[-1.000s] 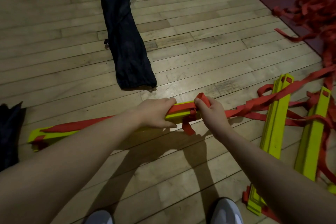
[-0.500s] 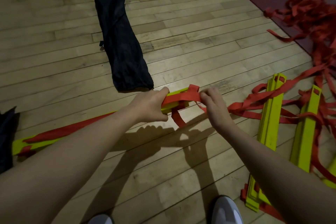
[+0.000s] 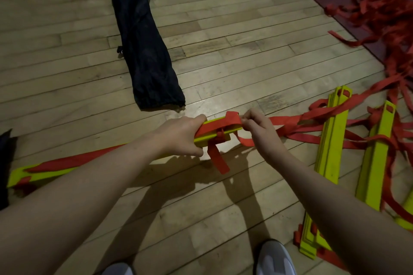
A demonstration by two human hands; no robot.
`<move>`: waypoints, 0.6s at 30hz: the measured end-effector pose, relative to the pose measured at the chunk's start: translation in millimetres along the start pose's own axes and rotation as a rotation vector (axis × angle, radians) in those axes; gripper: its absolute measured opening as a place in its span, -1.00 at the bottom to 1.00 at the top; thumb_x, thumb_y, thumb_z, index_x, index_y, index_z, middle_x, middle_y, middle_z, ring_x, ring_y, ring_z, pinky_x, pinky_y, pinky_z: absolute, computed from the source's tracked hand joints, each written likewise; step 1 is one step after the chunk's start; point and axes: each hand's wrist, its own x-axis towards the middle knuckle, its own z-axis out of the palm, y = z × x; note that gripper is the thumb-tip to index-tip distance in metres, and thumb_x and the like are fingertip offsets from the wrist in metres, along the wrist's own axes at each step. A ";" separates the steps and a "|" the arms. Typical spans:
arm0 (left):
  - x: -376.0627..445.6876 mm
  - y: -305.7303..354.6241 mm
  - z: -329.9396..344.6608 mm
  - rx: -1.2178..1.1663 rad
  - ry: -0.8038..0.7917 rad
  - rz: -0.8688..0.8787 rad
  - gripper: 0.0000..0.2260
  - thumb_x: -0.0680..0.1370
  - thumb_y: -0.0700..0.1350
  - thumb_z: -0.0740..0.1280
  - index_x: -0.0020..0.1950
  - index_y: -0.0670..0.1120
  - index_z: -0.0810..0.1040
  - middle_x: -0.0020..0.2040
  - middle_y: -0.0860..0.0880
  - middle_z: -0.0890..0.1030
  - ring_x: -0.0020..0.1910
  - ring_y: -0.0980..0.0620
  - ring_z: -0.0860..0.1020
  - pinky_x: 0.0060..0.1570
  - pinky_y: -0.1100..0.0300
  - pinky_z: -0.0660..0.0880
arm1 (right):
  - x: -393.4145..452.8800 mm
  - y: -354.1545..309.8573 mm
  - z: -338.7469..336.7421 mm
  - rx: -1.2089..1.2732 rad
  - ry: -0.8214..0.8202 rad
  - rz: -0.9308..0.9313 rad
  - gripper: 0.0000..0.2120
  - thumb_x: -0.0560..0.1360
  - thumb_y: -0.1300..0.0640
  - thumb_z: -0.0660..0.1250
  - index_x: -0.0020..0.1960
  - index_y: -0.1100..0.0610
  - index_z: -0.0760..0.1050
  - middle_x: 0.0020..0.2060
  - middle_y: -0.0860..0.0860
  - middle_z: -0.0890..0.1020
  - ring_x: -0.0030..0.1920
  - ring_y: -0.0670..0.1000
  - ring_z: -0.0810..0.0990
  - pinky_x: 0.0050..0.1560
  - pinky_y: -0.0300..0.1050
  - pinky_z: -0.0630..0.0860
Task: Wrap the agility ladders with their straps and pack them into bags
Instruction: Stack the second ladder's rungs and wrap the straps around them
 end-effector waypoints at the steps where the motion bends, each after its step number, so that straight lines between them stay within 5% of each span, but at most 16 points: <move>1: -0.2 0.5 0.3 0.008 0.002 -0.001 -0.48 0.38 0.01 0.50 0.21 0.04 0.30 -0.11 0.07 0.52 -0.22 0.12 0.59 -0.19 0.18 0.60 | -0.3 -1.4 0.1 0.019 -0.007 0.003 -0.79 0.55 0.32 0.19 -0.25 0.17 0.32 -0.32 0.03 0.40 -0.38 -0.25 0.37 -0.24 -0.27 0.35; 4: 0.0 1.3 4.0 0.058 -0.002 -0.013 -0.44 0.38 0.05 0.50 0.26 0.02 0.30 -0.04 0.02 0.52 -0.13 0.06 0.56 -0.12 0.12 0.60 | -0.1 -2.8 -2.8 0.112 -0.075 -0.024 -0.97 0.45 0.23 0.19 -0.11 0.17 0.37 -0.19 0.12 0.50 -0.24 -0.20 0.49 -0.20 -0.35 0.44; 7: 0.0 3.3 7.1 0.065 -0.023 -0.022 -0.43 0.38 0.06 0.49 0.29 0.02 0.30 0.00 0.00 0.52 -0.08 0.04 0.54 -0.07 0.10 0.58 | -2.2 -3.2 -6.5 0.037 -0.221 -0.066 -0.60 0.39 0.12 0.15 0.22 -0.02 0.41 0.07 0.04 0.56 0.07 -0.10 0.54 0.00 -0.37 0.47; 13: -3.8 9.8 11.8 0.121 -0.044 -0.051 -0.49 0.38 0.07 0.48 0.23 0.00 0.35 -0.01 0.00 0.53 -0.07 0.04 0.53 -0.05 0.09 0.58 | -5.1 3.9 -5.3 -0.324 -0.255 -0.195 -0.66 0.43 -0.04 0.32 0.19 -0.01 0.43 0.04 -0.02 0.55 0.11 0.04 0.51 0.16 0.06 0.49; 18: -6.9 13.0 16.2 0.183 0.018 -0.083 -0.55 0.39 0.04 0.46 0.17 0.00 0.34 -0.05 0.02 0.53 -0.12 0.03 0.53 -0.11 0.05 0.58 | -6.9 -0.3 -11.7 -0.423 -0.174 -0.417 -0.75 0.37 0.04 0.40 -0.06 0.15 0.47 -0.20 0.04 0.58 -0.21 0.04 0.54 -0.15 -0.04 0.45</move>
